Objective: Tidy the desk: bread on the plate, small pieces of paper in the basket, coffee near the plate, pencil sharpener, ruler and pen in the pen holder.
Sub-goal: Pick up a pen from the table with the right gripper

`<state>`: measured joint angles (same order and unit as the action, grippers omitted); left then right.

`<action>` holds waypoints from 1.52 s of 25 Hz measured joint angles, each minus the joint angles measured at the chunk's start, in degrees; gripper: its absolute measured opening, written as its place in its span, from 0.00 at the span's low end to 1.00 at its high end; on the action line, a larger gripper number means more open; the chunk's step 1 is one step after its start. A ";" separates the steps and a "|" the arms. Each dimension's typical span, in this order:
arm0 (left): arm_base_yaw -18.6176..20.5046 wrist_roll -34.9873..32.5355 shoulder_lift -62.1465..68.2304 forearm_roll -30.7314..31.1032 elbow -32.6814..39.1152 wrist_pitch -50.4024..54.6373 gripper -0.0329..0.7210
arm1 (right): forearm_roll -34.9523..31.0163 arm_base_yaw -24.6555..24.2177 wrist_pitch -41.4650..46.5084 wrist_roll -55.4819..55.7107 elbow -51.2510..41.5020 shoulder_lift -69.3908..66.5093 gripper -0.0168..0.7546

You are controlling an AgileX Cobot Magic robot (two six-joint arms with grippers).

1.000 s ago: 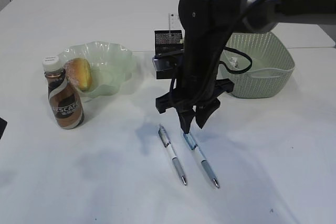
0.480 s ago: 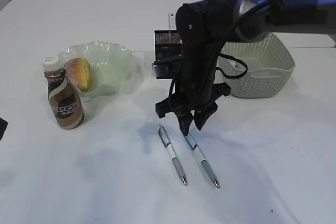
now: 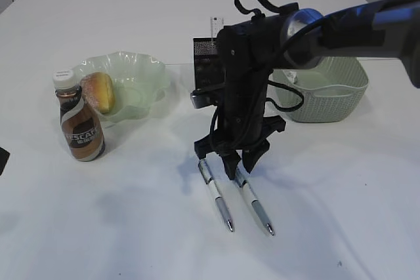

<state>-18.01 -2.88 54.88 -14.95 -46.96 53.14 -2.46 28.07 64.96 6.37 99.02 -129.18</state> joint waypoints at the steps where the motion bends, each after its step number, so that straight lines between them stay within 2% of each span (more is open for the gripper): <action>1: 0.00 0.00 0.00 0.00 0.00 0.00 0.65 | 0.24 0.00 -0.52 0.22 0.00 -1.02 0.41; 9: 0.00 0.00 0.00 0.00 0.00 0.00 0.65 | 0.77 0.00 -1.51 0.62 0.00 -1.67 0.41; 14: 0.00 0.00 0.00 0.00 0.00 0.00 0.65 | 1.03 0.00 -1.73 0.83 0.00 -1.67 0.34; 28: 0.00 0.00 0.00 0.10 0.00 0.00 0.65 | 1.03 0.00 -1.86 0.95 0.00 -2.27 0.31; 29: 0.00 0.00 0.00 0.10 0.00 0.00 0.65 | 0.91 0.00 -1.86 0.95 0.00 -2.27 0.22; 31: 0.00 0.00 0.00 0.21 0.00 0.00 0.65 | 0.91 0.00 -1.86 0.84 0.10 -2.27 0.18; 38: 0.00 0.00 0.00 0.21 0.00 0.00 0.65 | 0.91 0.00 -0.13 0.37 1.66 -1.05 0.18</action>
<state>-18.01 -2.88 54.88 -14.73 -46.96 53.14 -1.55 28.07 64.83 6.74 100.69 -130.22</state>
